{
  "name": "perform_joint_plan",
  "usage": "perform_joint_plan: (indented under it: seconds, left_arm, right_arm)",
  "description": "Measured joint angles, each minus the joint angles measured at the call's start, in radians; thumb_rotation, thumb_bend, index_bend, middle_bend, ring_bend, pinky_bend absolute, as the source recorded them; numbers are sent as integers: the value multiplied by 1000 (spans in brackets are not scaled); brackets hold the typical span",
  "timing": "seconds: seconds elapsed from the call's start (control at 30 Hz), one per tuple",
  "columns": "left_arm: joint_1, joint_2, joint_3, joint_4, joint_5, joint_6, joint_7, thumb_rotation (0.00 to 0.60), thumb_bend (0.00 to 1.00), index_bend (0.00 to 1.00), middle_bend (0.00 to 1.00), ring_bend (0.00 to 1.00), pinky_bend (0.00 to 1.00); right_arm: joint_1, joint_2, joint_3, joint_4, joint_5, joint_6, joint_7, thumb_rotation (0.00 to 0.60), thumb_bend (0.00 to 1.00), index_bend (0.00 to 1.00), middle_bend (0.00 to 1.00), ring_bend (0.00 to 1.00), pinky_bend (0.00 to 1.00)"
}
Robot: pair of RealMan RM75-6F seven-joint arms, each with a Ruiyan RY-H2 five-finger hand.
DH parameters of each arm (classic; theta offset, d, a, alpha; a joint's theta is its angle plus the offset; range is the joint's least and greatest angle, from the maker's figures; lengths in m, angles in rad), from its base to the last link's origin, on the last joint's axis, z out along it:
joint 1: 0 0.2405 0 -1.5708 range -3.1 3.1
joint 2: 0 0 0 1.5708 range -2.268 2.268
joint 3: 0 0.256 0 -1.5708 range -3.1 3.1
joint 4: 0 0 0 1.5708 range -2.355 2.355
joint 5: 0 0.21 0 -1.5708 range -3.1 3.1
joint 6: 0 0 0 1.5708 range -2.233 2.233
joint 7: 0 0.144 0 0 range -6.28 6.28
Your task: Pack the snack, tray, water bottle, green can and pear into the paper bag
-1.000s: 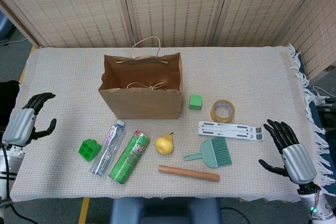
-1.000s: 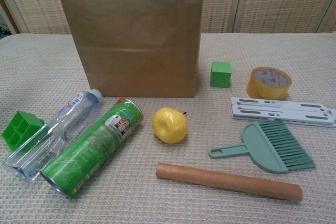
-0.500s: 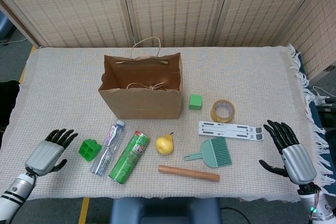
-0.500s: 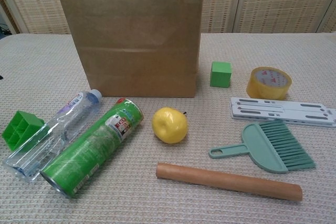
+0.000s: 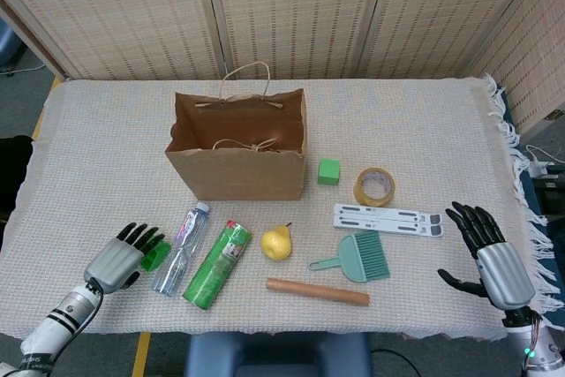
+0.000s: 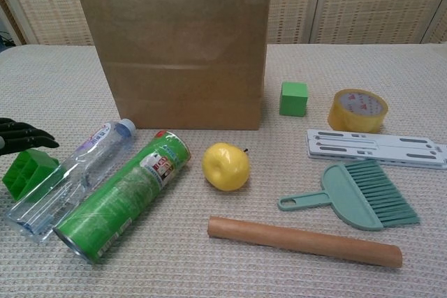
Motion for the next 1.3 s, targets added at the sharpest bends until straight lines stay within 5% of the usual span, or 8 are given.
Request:
perform_joint_plan:
  seconds: [0.3, 0.43, 0.6, 0.73, 1.0, 1.3]
  left_arm:
    - [-25, -51, 15, 73, 11, -37, 24, 600, 360, 0, 0, 0, 78]
    - [-40, -75, 11, 112, 0, -56, 36, 600, 378, 50, 8, 7, 208]
    - [-43, -89, 11, 134, -13, -58, 32, 600, 475, 383, 270, 245, 489]
    - [-36, -87, 14, 138, -9, -44, 22, 600, 608, 643, 631, 577, 763]
    - [-1, -36, -8, 127, 22, 118, -65, 600, 630, 694, 685, 627, 776]
    - [46, 48, -183, 88, -99, 332, -191, 600, 630, 691, 682, 626, 762]
  right_arm:
    - [0, 1, 0, -3, 3, -7, 0, 600, 64, 0, 0, 0, 0]
    - [0, 0, 1, -3, 5, -6, 0, 600, 64, 0, 0, 0, 0]
    - [1, 1, 3, -8, 6, -8, -1, 600, 64, 0, 0, 0, 0]
    - [0, 2, 3, -11, 9, -10, -1, 600, 63, 0, 0, 0, 0]
    - [-1, 2, 6, -11, 11, -7, 3, 600, 64, 0, 0, 0, 0]
    - [-2, 0, 7, -12, 10, -6, -2, 600, 64, 0, 0, 0, 0]
